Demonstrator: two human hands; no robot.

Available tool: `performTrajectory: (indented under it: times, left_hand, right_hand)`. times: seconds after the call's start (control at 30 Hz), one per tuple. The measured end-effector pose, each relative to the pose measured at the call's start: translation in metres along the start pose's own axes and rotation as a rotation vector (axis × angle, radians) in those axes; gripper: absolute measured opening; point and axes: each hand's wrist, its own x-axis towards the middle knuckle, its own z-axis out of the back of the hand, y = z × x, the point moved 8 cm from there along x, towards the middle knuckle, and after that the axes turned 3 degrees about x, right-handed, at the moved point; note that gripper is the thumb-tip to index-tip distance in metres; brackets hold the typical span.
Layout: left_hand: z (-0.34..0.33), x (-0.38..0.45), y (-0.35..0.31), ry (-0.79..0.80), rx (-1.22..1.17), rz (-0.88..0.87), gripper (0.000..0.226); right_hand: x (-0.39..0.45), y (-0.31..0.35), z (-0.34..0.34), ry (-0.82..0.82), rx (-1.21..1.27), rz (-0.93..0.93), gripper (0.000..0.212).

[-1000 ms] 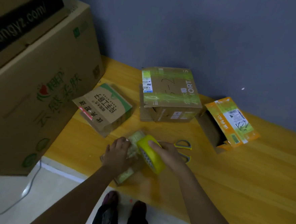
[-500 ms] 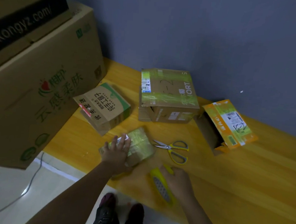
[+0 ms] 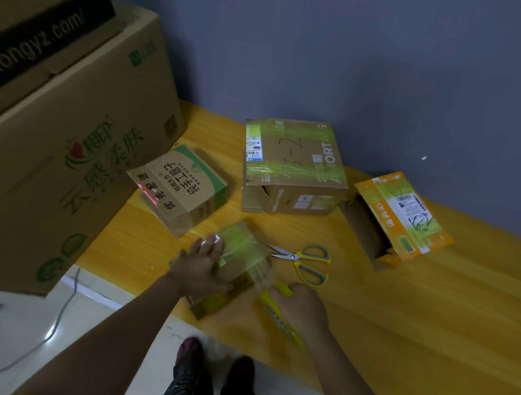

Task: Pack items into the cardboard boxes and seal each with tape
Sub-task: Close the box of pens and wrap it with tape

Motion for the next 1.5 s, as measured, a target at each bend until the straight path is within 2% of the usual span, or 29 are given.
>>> performTrajectory:
  times: [0.07, 0.13, 0.23, 0.33, 0.4, 0.43, 0.5, 0.57, 0.63, 0.7, 0.8, 0.83, 0.97, 1.07, 1.17, 1.23, 1.27, 1.37, 1.43, 1.5]
  left_hand:
    - [-0.002, -0.005, 0.002, 0.102, -0.302, -0.035, 0.132]
    - [-0.006, -0.012, 0.007, 0.165, -0.598, -0.029, 0.133]
    - [-0.013, -0.018, 0.017, 0.179, -0.798, 0.009, 0.105]
    - [0.003, -0.022, 0.023, 0.134, -0.834, 0.0, 0.082]
    - [0.023, -0.026, 0.023, 0.047, -0.753, -0.032, 0.059]
    - [0.033, -0.027, 0.025, -0.026, -0.611, -0.046, 0.051]
    - [0.054, -0.031, 0.025, -0.15, -0.201, 0.004, 0.048]
    - [0.068, -0.035, 0.015, -0.241, 0.057, 0.046, 0.048]
    - [0.07, -0.039, -0.003, -0.257, 0.124, 0.032, 0.055]
    - [0.059, -0.039, -0.012, -0.207, 0.108, 0.039, 0.07]
    - [0.037, -0.031, -0.008, -0.125, 0.201, 0.094, 0.097]
    - [0.035, -0.029, -0.007, -0.132, 0.26, 0.103, 0.098]
    - [0.038, -0.022, 0.0, -0.182, 0.349, 0.095, 0.08]
    - [0.053, -0.018, 0.015, -0.138, 0.269, 0.121, 0.076]
    - [0.059, -0.014, 0.016, -0.096, 0.235, 0.055, 0.075]
    - [0.059, -0.012, 0.011, -0.096, 0.193, 0.001, 0.074]
    - [0.058, -0.011, 0.011, -0.091, 0.124, -0.018, 0.072]
    - [0.044, -0.01, 0.019, -0.011, -0.318, -0.044, 0.059]
    - [0.03, -0.012, 0.022, 0.041, -0.509, -0.049, 0.054]
    - [0.017, -0.013, 0.023, 0.065, -0.583, -0.049, 0.052]
  right_hand:
    - [-0.004, 0.011, 0.009, -0.011, -0.008, 0.074, 0.046]
    - [-0.006, 0.025, 0.018, 0.006, -0.021, 0.131, 0.049]
    - [-0.007, 0.048, 0.024, 0.101, 0.001, 0.165, 0.047]
    - [-0.013, 0.07, 0.032, 0.177, 0.109, 0.182, 0.042]
    - [-0.018, 0.08, 0.038, 0.186, 0.271, 0.18, 0.029]
    - [-0.019, 0.083, 0.041, 0.17, 0.348, 0.158, 0.032]
    - [-0.019, 0.093, 0.041, 0.156, 0.447, 0.163, 0.039]
    - [-0.017, 0.103, 0.038, 0.154, 0.477, 0.164, 0.035]
    - [-0.013, 0.111, 0.034, 0.127, 0.493, 0.18, 0.051]
    - [-0.009, 0.116, 0.033, 0.072, 0.524, 0.21, 0.065]
    - [-0.011, 0.122, 0.032, -0.001, 0.538, 0.248, 0.056]
    - [-0.013, 0.122, 0.031, -0.018, 0.53, 0.242, 0.051]
    - [-0.019, 0.12, 0.032, -0.064, 0.485, 0.285, 0.042]
    - [-0.024, 0.091, 0.028, -0.083, 0.261, 0.265, 0.027]
    - [-0.02, 0.031, 0.005, -0.014, -0.007, 0.033, 0.045]
    - [-0.019, 0.018, -0.004, -0.018, -0.069, -0.017, 0.057]
    - [-0.019, 0.022, -0.001, -0.048, -0.044, -0.011, 0.056]
    - [-0.018, 0.039, 0.014, -0.132, -0.064, 0.046, 0.061]
    - [-0.016, 0.039, 0.013, -0.096, -0.145, 0.04, 0.067]
    - [-0.013, 0.031, 0.005, -0.038, -0.202, 0.007, 0.058]
